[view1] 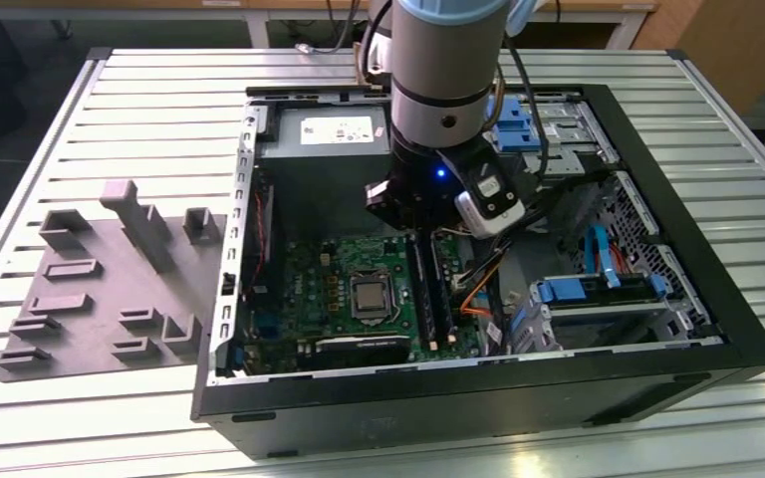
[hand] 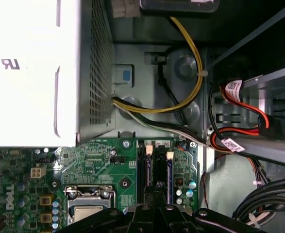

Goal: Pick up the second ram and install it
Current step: 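Press down the second ram until it locks into place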

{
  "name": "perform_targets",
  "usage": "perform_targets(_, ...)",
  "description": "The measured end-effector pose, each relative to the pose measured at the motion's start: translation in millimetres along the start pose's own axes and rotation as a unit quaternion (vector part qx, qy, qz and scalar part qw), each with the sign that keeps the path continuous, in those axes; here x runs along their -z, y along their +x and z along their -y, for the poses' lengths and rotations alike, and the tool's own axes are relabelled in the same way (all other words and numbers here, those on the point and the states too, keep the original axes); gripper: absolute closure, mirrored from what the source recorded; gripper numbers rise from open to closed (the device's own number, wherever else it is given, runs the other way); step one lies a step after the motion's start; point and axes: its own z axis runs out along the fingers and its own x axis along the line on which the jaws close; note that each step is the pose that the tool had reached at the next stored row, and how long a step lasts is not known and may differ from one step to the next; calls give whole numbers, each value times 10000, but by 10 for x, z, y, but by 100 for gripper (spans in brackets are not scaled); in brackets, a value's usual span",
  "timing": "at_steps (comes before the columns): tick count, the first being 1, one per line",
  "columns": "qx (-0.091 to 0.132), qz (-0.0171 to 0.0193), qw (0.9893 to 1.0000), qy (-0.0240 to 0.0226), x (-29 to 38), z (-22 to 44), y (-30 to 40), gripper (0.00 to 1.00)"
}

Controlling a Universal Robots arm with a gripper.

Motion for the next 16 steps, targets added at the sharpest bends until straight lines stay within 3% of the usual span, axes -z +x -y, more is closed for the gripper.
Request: perform_targets(16,-1,0,10000,4,-59,-47,4,89)
